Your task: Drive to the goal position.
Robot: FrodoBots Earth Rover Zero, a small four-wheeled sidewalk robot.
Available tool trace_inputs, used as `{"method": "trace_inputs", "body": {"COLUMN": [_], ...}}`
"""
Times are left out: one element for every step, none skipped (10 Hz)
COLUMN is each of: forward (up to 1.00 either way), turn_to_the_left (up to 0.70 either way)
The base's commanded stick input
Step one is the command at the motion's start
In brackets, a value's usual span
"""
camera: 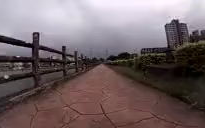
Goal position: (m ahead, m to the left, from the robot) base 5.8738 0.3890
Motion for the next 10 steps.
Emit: {"method": "trace_inputs", "body": {"forward": [1.00, 1.00, 1.00, 1.00, 1.00, 1.00, 1.00, 1.00, 1.00, 1.00], "turn_to_the_left": [0.00, 0.00, 0.00, 0.00, 0.00, 0.00, 0.00, 0.00, 0.00, 0.00]}}
